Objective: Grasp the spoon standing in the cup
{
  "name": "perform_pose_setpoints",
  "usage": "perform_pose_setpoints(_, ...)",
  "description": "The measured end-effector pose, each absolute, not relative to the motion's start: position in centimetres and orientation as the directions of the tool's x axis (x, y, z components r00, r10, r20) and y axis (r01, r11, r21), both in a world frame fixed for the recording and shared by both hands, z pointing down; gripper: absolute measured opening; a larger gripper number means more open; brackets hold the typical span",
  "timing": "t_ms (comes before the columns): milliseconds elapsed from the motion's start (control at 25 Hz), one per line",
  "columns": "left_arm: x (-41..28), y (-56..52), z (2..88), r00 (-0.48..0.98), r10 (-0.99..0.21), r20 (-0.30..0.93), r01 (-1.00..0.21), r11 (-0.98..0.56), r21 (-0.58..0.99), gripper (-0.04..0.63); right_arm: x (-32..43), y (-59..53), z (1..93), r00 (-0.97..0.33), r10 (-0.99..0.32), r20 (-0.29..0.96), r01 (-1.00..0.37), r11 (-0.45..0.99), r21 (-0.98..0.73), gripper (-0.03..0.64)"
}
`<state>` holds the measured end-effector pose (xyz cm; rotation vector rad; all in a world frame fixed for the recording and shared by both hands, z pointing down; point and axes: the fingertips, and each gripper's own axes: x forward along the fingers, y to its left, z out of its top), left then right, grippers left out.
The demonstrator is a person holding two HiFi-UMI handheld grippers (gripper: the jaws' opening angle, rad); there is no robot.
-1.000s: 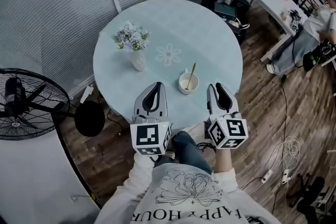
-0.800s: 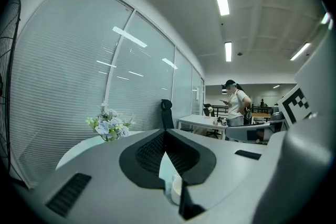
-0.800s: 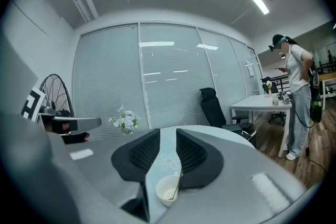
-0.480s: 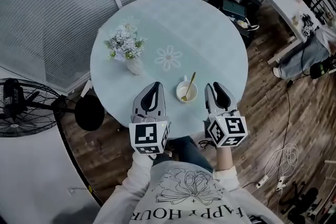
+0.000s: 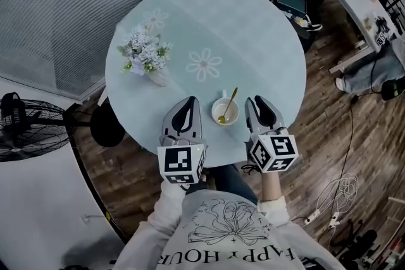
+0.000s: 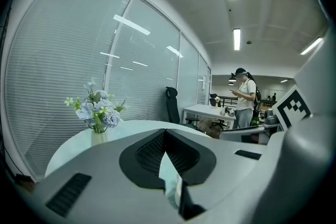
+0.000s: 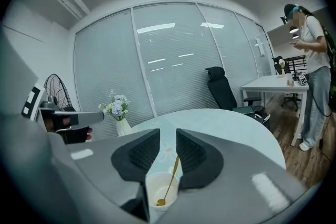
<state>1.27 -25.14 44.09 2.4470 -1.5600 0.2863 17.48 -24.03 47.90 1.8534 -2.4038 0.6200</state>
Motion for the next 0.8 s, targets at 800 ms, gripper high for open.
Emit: perform_pose_setpoints(800,0.3,-27.5,50.0,0.373,-0.839,0.396,-0.926,-0.366,0.096,0.005,16.4,-27.1,55.3,-0.354,-0.851,0.389,-0.914,0.227,-0.336,0.104)
